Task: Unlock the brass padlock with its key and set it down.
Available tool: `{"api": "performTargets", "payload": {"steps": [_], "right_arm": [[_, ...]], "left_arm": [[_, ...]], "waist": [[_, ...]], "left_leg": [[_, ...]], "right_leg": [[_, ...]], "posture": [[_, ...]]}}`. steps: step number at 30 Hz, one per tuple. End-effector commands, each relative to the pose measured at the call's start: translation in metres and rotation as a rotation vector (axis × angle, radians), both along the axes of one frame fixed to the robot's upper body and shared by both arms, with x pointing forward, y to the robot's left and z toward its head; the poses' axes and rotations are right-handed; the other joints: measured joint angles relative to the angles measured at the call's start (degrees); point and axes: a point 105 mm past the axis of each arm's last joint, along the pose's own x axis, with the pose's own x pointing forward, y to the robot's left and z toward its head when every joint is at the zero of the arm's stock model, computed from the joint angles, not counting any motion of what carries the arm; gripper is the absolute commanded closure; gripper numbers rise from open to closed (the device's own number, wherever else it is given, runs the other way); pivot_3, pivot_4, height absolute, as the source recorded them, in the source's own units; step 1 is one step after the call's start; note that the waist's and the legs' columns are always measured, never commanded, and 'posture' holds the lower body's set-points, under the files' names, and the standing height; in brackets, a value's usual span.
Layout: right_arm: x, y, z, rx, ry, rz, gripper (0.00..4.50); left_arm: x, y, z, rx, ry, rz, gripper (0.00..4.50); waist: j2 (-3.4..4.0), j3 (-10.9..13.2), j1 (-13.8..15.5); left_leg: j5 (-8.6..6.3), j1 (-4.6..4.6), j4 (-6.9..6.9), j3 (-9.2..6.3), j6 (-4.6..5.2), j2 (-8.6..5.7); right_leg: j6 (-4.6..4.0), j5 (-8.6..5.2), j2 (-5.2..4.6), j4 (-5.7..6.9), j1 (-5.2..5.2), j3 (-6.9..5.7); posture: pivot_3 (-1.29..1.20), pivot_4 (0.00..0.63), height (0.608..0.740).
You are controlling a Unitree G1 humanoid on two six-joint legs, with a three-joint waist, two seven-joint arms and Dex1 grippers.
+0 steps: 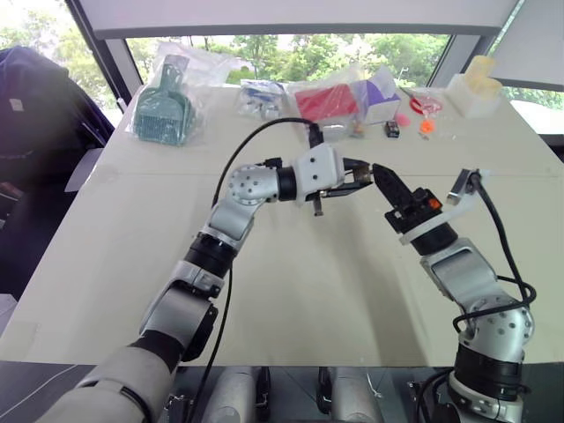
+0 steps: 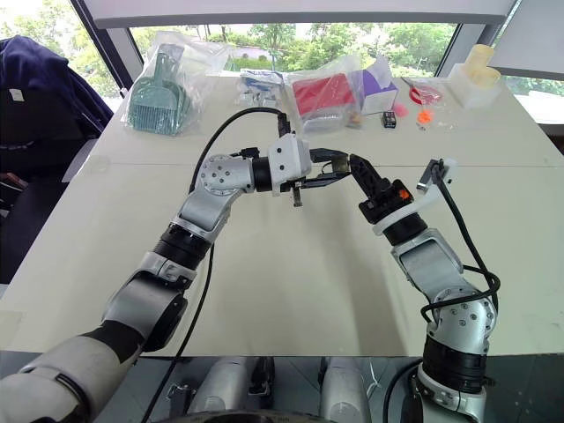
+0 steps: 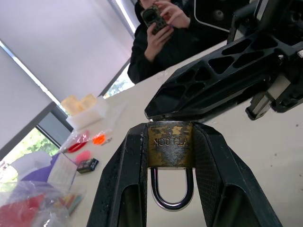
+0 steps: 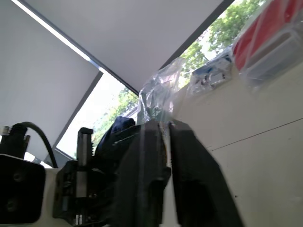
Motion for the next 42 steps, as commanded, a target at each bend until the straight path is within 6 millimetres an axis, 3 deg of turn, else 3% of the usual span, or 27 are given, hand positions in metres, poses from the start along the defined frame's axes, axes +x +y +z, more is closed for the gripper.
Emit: {"api": "performTargets", "payload": {"steps": [1, 8, 13, 17, 19, 23, 26, 31, 35, 42], "right_arm": [[0.0, -0.004, 0.004, 0.024, -0.012, -0.022, 4.48], [0.006, -0.005, -0.004, 0.081, 0.05, -0.075, 4.48], [0.011, -0.004, -0.004, 0.269, 0.109, -0.069, 4.48], [0.011, -0.006, -0.005, 0.321, 0.134, -0.07, 4.48], [0.01, -0.006, -0.005, 0.324, 0.139, -0.072, 4.48], [0.002, -0.015, 0.007, 0.129, -0.009, -0.111, 4.48], [-0.01, -0.023, 0.024, 0.053, -0.121, -0.062, 3.57], [-0.024, -0.03, 0.028, -0.186, -0.159, 0.062, 1.06], [-0.03, -0.021, 0.007, -0.376, -0.111, 0.173, 1.06], [-0.029, -0.012, 0.004, -0.357, -0.117, 0.222, 1.06]], "left_arm": [[-0.011, -0.003, 0.02, -0.047, -0.122, -0.03, 3.71], [-0.009, -0.001, 0.03, -0.085, -0.432, 0.081, 3.71], [-0.017, -0.007, 0.03, -0.098, -0.646, 0.09, 3.71], [-0.016, -0.007, 0.034, -0.108, -0.774, 0.13, 3.71], [-0.013, -0.006, 0.035, -0.106, -0.799, 0.145, 3.71], [-0.001, -0.005, 0.024, -0.088, -0.581, 0.121, 3.71], [0.002, -0.003, 0.017, -0.042, -0.43, 0.062, 3.71], [-0.006, -0.003, 0.013, 0.021, -0.392, -0.028, 3.71], [-0.012, -0.003, 0.017, 0.005, -0.397, -0.058, 3.71], [-0.026, -0.005, 0.023, -0.035, -0.414, -0.102, 3.71]], "waist": [[0.0, 0.0, 0.06], [0.0, 0.0, 0.12], [0.01, 0.0, 0.07], [0.01, -0.01, 0.17], [0.01, -0.01, 0.18], [0.01, -0.01, 0.18], [0.01, 0.0, 0.07], [0.01, 0.0, -0.05], [0.0, 0.01, 0.15], [-0.01, 0.01, 0.27]], "left_leg": [[0.0, 0.0, 0.0, 0.0, 0.0, 0.0], [0.0, 0.02, 0.0, 0.0, 0.0, 0.0], [0.0, 0.02, -0.01, 0.0, 0.0, 0.01], [0.0, 0.01, -0.02, 0.01, 0.0, 0.01], [0.0, 0.01, -0.02, 0.02, 0.0, 0.01], [-0.01, 0.01, -0.02, 0.05, 0.01, 0.01], [-0.02, 0.0, -0.01, 0.06, 0.03, 0.02], [-0.02, 0.02, -0.02, 0.08, 0.04, 0.05], [-0.02, 0.02, -0.02, 0.05, 0.04, 0.07], [-0.02, 0.01, 0.03, 0.05, 0.04, 0.06]], "right_leg": [[0.0, 0.0, 0.0, 0.0, 0.0, 0.0], [0.01, 0.01, 0.0, 0.0, 0.01, 0.0], [0.02, 0.02, -0.01, 0.0, 0.01, 0.0], [0.02, 0.02, -0.02, 0.0, 0.02, -0.01], [0.02, 0.02, -0.02, -0.01, 0.02, 0.0], [0.02, 0.01, -0.02, -0.02, 0.02, -0.01], [0.01, 0.0, -0.03, -0.04, 0.01, -0.01], [0.01, 0.0, -0.03, -0.02, -0.01, 0.0], [-0.06, -0.04, -0.03, -0.03, -0.01, -0.01], [-0.02, -0.01, -0.05, -0.04, 0.01, -0.01]], "posture": [[0.0, 0.15, 0.735], [0.0, 0.15, 0.735], [0.0, 0.15, 0.735], [0.0, 0.15, 0.735], [0.0, 0.15, 0.735], [0.0, 0.15, 0.735], [0.0, 0.15, 0.735], [0.0, 0.15, 0.735], [0.0, 0.15, 0.735], [0.0, 0.15, 0.735]]}}
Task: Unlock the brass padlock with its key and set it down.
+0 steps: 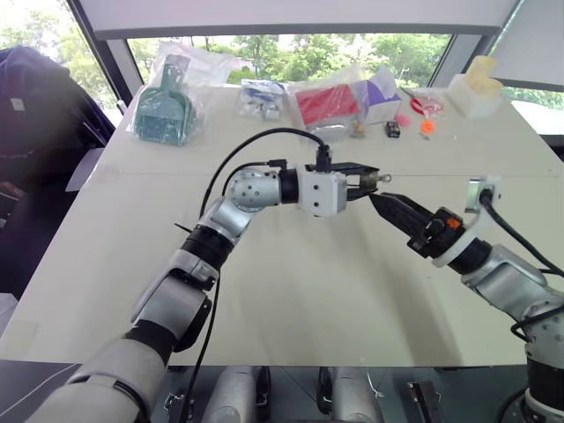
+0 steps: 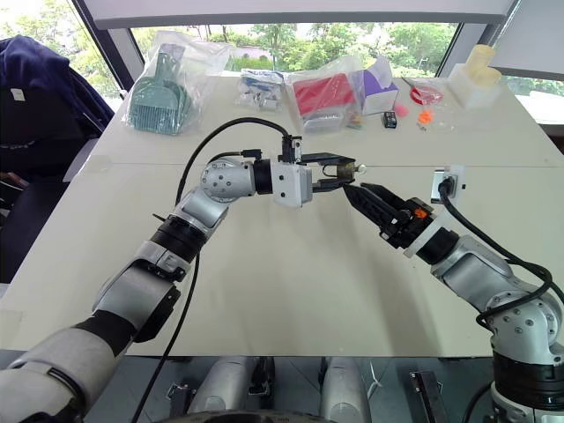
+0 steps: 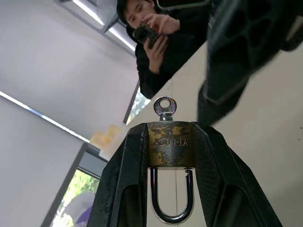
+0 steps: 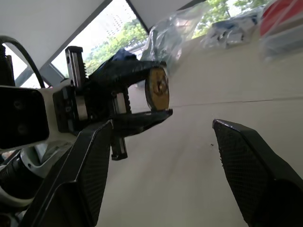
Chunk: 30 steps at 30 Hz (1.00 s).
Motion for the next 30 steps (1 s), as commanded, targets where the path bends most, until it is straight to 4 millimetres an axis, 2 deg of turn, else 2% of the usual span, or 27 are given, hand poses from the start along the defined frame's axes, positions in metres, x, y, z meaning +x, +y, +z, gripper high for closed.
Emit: {"api": "performTargets", "payload": {"steps": [1, 14, 17, 22, 30], "right_arm": [[0.0, 0.003, 0.011, 0.031, -0.05, 0.013, 1.06], [0.004, 0.007, 0.013, 0.081, -0.046, 0.01, 1.06], [0.005, 0.007, 0.012, 0.085, -0.041, 0.002, 1.96], [0.004, 0.007, 0.011, 0.088, -0.04, 0.004, 4.47], [0.001, 0.013, 0.004, 0.049, -0.026, 0.047, 4.47]], "left_arm": [[-0.011, 0.0, 0.015, -0.056, -0.025, -0.043, 3.71], [-0.023, -0.004, 0.012, -0.044, -0.024, -0.084, 3.71], [-0.024, -0.004, 0.011, -0.04, -0.029, -0.088, 3.71], [-0.025, -0.004, 0.011, -0.033, -0.035, -0.093, 3.71], [-0.025, -0.003, 0.008, 0.009, -0.046, -0.109, 3.71]], "waist": [[0.0, 0.0, -0.05], [0.0, 0.0, -0.02], [0.0, 0.0, -0.03], [0.01, 0.0, 0.0], [0.01, 0.0, -0.02]], "left_leg": [[0.0, 0.0, 0.0, 0.0, 0.0, -0.01], [0.0, 0.0, 0.03, -0.02, 0.0, -0.02], [0.0, 0.01, 0.03, -0.02, 0.0, -0.02], [0.0, 0.0, 0.03, -0.02, 0.0, -0.02], [0.0, 0.01, 0.03, -0.02, 0.0, -0.02]], "right_leg": [[0.0, 0.0, 0.0, 0.0, 0.01, 0.0], [0.01, 0.01, 0.0, -0.01, 0.03, -0.01], [0.01, 0.01, 0.01, 0.0, 0.03, 0.0], [0.02, 0.01, 0.01, 0.0, 0.03, -0.01], [0.01, 0.01, 0.01, 0.0, 0.03, 0.0]], "posture": [[0.0, 0.15, 0.735], [0.0, 0.15, 0.735], [0.0, 0.15, 0.735], [0.0, 0.15, 0.735], [0.0, 0.15, 0.735]]}}
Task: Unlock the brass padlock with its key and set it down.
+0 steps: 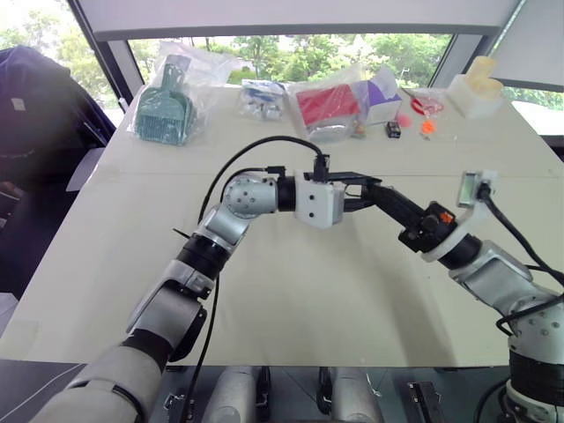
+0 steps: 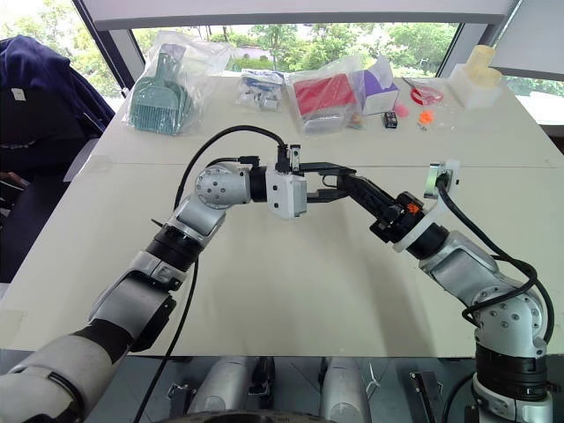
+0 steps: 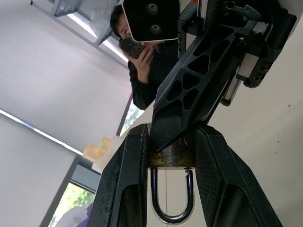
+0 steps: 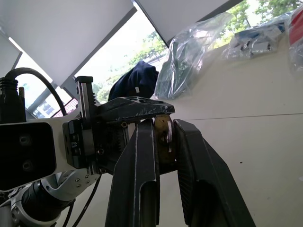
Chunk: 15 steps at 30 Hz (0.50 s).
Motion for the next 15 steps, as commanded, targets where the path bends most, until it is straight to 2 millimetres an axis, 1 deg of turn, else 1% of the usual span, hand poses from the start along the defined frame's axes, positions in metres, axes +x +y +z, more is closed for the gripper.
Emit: {"api": "performTargets", "payload": {"steps": [1, 3, 4, 7, 8, 9, 11, 13, 15], "right_arm": [[-0.001, 0.003, -0.003, -0.036, 0.003, 0.009, 4.47], [-0.001, 0.003, -0.004, -0.037, 0.003, 0.006, 4.5], [0.0, 0.002, -0.004, -0.04, 0.003, 0.002, 4.5], [0.003, 0.0, -0.005, -0.046, 0.001, -0.013, 4.5], [0.004, -0.001, -0.005, -0.047, 0.001, -0.018, 4.5], [0.004, -0.001, -0.005, -0.047, 0.001, -0.021, 4.5], [0.005, -0.002, -0.006, -0.046, 0.001, -0.026, 4.5], [0.006, -0.001, -0.007, -0.045, 0.003, -0.028, 4.5], [0.006, 0.0, -0.008, -0.043, 0.003, -0.027, 4.5]], "left_arm": [[-0.011, -0.005, 0.015, -0.011, -0.069, -0.058, 3.71], [-0.011, -0.002, 0.01, 0.034, -0.048, -0.066, 2.68], [-0.01, -0.001, 0.008, 0.047, -0.034, -0.066, 2.39], [-0.004, 0.005, 0.003, 0.079, 0.032, -0.044, 1.21], [-0.002, 0.008, 0.002, 0.089, 0.057, -0.037, 0.98], [0.0, 0.011, -0.001, 0.103, 0.107, -0.028, 0.65], [0.003, 0.017, -0.002, 0.104, 0.194, -0.016, 0.65], [0.012, 0.025, 0.003, 0.055, 0.301, 0.02, 0.65], [0.019, 0.03, 0.007, 0.015, 0.36, 0.051, 0.65]], "waist": [[0.0, 0.0, -0.01], [0.0, 0.0, -0.05], [0.0, 0.0, -0.06], [0.0, 0.0, 0.07], [0.0, 0.0, 0.01], [0.0, 0.0, -0.07], [0.0, 0.0, -0.14], [0.01, 0.0, -0.15], [0.0, 0.0, -0.11]], "left_leg": [[0.0, 0.0, 0.0, 0.0, 0.0, 0.0], [0.0, 0.0, 0.0, 0.0, 0.0, 0.0], [0.0, 0.0, 0.0, 0.0, 0.0, 0.0], [0.0, 0.0, 0.0, 0.0, 0.0, 0.0], [0.0, 0.0, 0.01, 0.0, 0.0, -0.01], [0.0, 0.0, 0.02, 0.0, 0.0, -0.01], [0.0, 0.0, 0.02, 0.0, 0.0, -0.01], [0.0, 0.01, 0.01, -0.01, 0.0, 0.01], [0.0, 0.01, 0.01, -0.02, -0.01, 0.01]], "right_leg": [[0.0, 0.0, 0.0, 0.0, 0.0, 0.0], [0.01, 0.0, 0.0, 0.0, 0.0, 0.0], [0.0, 0.0, 0.0, 0.01, 0.0, 0.0], [-0.04, -0.02, 0.0, 0.0, 0.0, 0.0], [-0.04, -0.02, 0.0, 0.0, 0.02, 0.0], [-0.04, -0.02, 0.0, 0.0, 0.02, 0.0], [-0.03, -0.02, 0.0, 0.01, 0.01, 0.0], [-0.01, -0.01, 0.02, 0.02, 0.01, 0.0], [0.01, 0.0, 0.03, 0.03, 0.01, 0.0]], "posture": [[0.0, 0.15, 0.735], [0.0, 0.15, 0.735], [0.0, 0.15, 0.735], [0.0, 0.15, 0.735], [0.0, 0.15, 0.735], [0.0, 0.15, 0.735], [0.0, 0.15, 0.735], [0.0, 0.15, 0.735], [0.0, 0.15, 0.735]]}}
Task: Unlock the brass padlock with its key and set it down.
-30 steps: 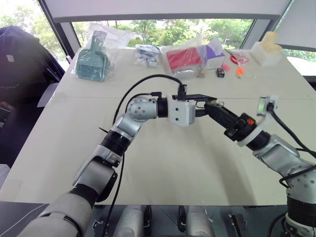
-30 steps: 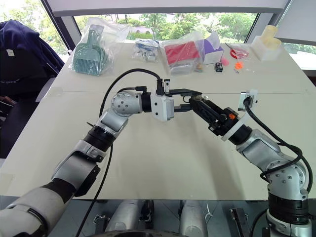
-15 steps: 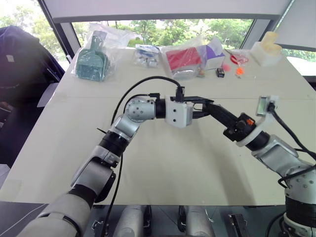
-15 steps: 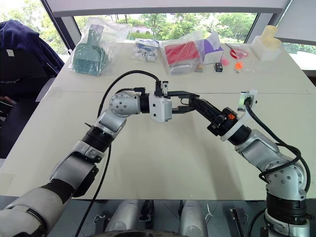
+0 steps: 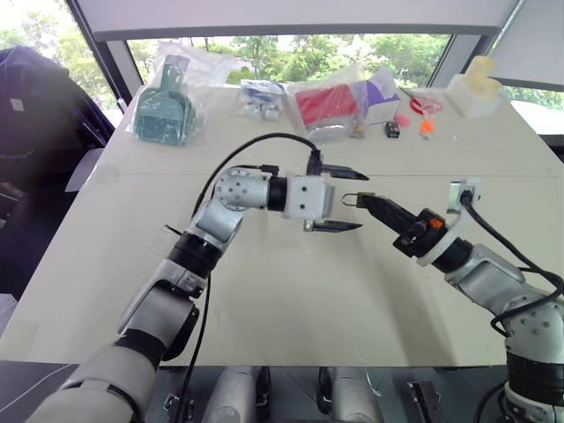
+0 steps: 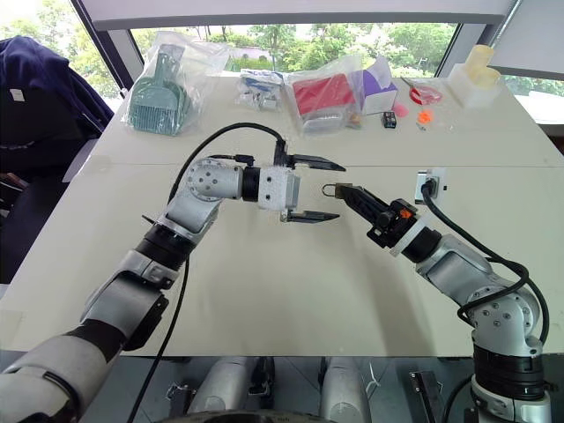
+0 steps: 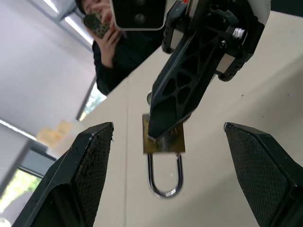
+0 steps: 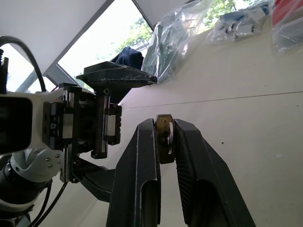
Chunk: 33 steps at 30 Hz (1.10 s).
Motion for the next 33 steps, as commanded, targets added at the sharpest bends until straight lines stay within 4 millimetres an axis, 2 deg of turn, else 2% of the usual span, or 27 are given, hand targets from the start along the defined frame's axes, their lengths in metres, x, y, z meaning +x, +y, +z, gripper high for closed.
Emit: {"api": "performTargets", "payload": {"steps": [1, 8, 25, 33], "right_arm": [[0.0, 0.001, 0.008, 0.014, -0.042, -0.002, 4.5], [0.0, 0.003, 0.009, 0.019, -0.05, 0.004, 4.5], [-0.009, 0.015, 0.017, 0.057, -0.074, 0.048, 4.5], [-0.013, 0.021, 0.012, 0.056, -0.062, 0.071, 4.5]], "left_arm": [[0.009, 0.01, 0.021, -0.1, 0.063, 0.054, 0.65], [0.016, 0.01, 0.023, -0.13, 0.107, 0.091, 0.65], [0.031, 0.003, 0.014, -0.095, 0.05, 0.123, 0.65], [0.04, -0.002, 0.023, -0.139, 0.011, 0.165, 0.65]], "waist": [[0.0, 0.0, 0.07], [0.0, 0.0, 0.1], [0.0, 0.0, 0.06], [-0.01, 0.0, 0.11]], "left_leg": [[0.0, 0.0, 0.0, 0.0, 0.0, 0.0], [0.0, 0.0, 0.01, -0.01, 0.0, -0.04], [0.0, 0.0, 0.0, -0.01, 0.0, -0.03], [0.0, 0.0, 0.0, -0.02, 0.0, -0.03]], "right_leg": [[0.0, 0.0, 0.0, 0.0, 0.0, 0.0], [0.01, 0.0, 0.0, -0.02, 0.04, 0.0], [0.0, 0.0, -0.01, -0.02, 0.03, 0.0], [0.01, 0.01, -0.02, -0.03, 0.03, 0.0]], "posture": [[0.0, 0.15, 0.735], [0.0, 0.15, 0.735], [0.0, 0.15, 0.735], [0.0, 0.15, 0.735]]}}
